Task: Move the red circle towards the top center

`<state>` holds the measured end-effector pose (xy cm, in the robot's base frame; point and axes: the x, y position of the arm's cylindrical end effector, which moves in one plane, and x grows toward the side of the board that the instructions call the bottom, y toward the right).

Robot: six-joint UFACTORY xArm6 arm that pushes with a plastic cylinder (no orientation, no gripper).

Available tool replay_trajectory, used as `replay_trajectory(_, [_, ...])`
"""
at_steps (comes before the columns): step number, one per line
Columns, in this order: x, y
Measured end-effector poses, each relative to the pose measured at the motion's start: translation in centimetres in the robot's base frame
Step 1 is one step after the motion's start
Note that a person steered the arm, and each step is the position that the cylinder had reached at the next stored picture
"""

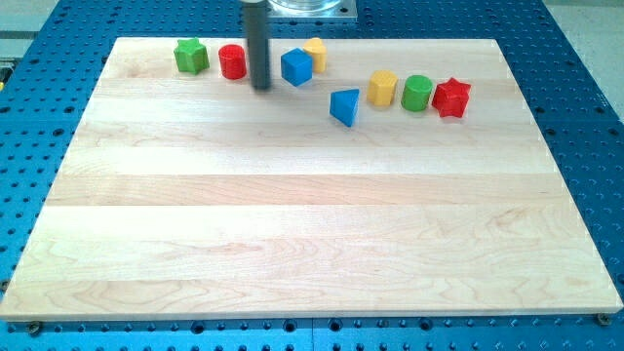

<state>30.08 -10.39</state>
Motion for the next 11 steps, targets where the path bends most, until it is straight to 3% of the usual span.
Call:
replay_trajectory(1, [1.1, -8.2])
replay_trajectory(2, [-1.8, -8.3])
replay_trajectory(3, [-2.9, -7.1])
replay_trajectory(5, [-3.4, 2.2])
replay_trajectory(6, [-1.4, -1.9])
replay_trajectory(7, [1.7, -10.9])
replay_trajectory(8, [0.9, -18.6])
replay_trajectory(9, [0.1, -19.9])
replay_trajectory(11, [-9.4, -18.4])
